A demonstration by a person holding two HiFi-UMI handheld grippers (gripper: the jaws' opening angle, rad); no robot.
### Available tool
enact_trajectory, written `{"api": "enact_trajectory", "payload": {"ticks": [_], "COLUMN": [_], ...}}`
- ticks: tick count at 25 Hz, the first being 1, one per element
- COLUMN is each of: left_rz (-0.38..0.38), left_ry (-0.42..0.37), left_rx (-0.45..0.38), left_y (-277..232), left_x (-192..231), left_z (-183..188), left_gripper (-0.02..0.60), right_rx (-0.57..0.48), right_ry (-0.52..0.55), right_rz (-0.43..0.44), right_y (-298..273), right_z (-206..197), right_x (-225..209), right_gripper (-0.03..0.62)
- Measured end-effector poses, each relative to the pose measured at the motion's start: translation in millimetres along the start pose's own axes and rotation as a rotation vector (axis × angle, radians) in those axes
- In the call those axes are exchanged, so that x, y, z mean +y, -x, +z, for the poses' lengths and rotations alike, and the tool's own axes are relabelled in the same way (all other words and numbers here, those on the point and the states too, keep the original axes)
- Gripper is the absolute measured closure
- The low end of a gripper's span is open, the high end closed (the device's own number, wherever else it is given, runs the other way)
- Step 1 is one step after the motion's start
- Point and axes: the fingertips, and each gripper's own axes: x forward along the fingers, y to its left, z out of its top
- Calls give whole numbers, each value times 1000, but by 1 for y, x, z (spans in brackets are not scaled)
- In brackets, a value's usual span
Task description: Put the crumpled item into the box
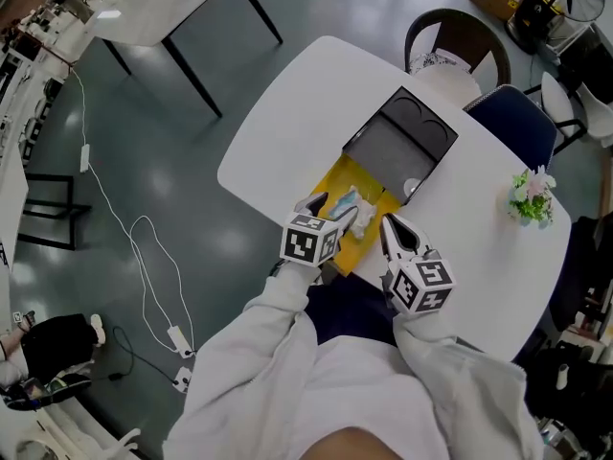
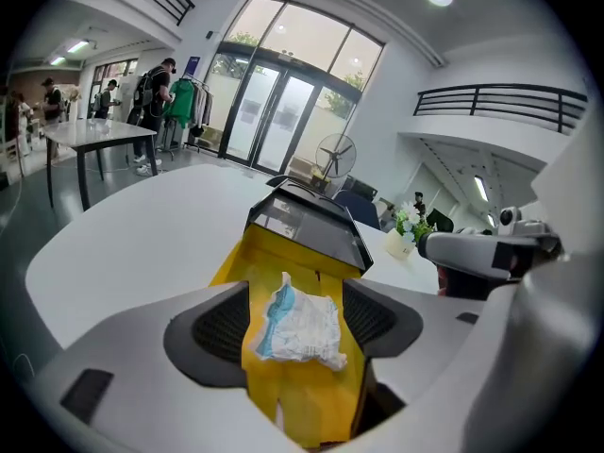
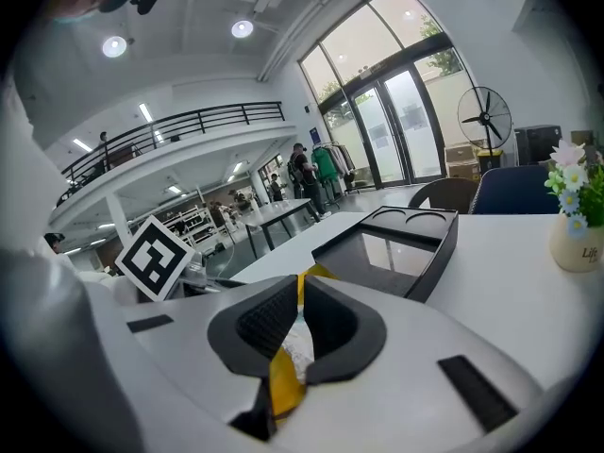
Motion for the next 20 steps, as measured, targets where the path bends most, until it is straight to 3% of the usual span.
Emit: {"api": "enact_trajectory", "payload": {"ticks": [9, 15, 20], "left_rz": [2, 65, 140], "left_ry": [40, 71, 52], "left_rx": [-96, -201, -322], "left_y": [54, 106, 149], "left_x": [10, 30, 36], "left_z": [7, 8, 16], "left_gripper": [270, 276, 331], "right_rx": [-33, -61, -77], "right_ry": [29, 49, 69], "right_rz": [15, 16, 38], "right_y": [-1, 2, 3], "right_z": [10, 15, 25], "right_x": [11, 19, 28], "right_gripper": [551, 551, 551]}}
